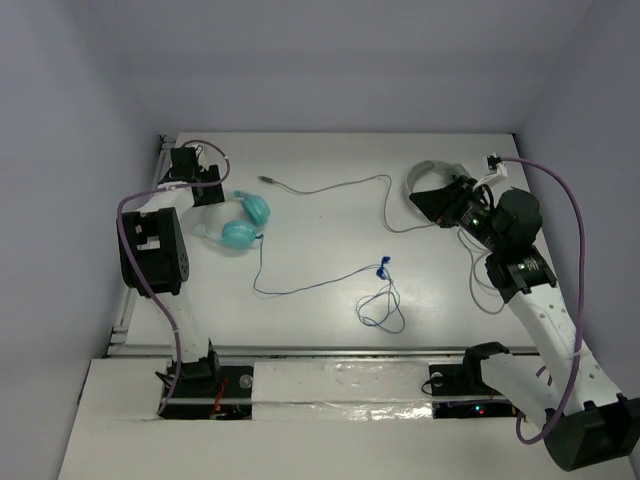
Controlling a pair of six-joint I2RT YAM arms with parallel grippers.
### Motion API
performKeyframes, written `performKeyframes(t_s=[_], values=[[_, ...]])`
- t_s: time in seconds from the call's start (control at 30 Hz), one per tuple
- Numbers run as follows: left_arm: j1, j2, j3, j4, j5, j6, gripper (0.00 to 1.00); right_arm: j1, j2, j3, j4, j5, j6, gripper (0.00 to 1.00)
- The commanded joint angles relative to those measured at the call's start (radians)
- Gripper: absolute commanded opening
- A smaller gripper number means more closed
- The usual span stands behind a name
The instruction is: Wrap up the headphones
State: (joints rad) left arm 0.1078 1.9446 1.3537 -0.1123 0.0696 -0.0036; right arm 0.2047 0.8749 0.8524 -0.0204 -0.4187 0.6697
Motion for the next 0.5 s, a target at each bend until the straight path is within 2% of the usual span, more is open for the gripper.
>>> performKeyframes(t_s=[0.0, 0.3, 0.4, 0.47], values=[[0.004, -0.012, -0.025, 0.017, 0.042, 0.008, 0.56, 0.007, -0.005, 0.014, 0.023, 0.006, -0.012, 0.31], [0.004, -0.047, -0.117, 0.054, 0.067, -0.021, 0.48, 0.016, 0.003, 0.020, -0.004, 0.003, -0.010, 0.32], [0.004, -0.056, -0.148, 0.063, 0.075, -0.030, 0.33, 0.016, 0.001, 0.017, -0.004, 0.004, -0.010, 0.32], [0.004, -0.064, -0.159, 0.071, 0.075, -0.048, 0.17, 0.016, 0.003, 0.023, -0.013, 0.004, -0.013, 0.32]])
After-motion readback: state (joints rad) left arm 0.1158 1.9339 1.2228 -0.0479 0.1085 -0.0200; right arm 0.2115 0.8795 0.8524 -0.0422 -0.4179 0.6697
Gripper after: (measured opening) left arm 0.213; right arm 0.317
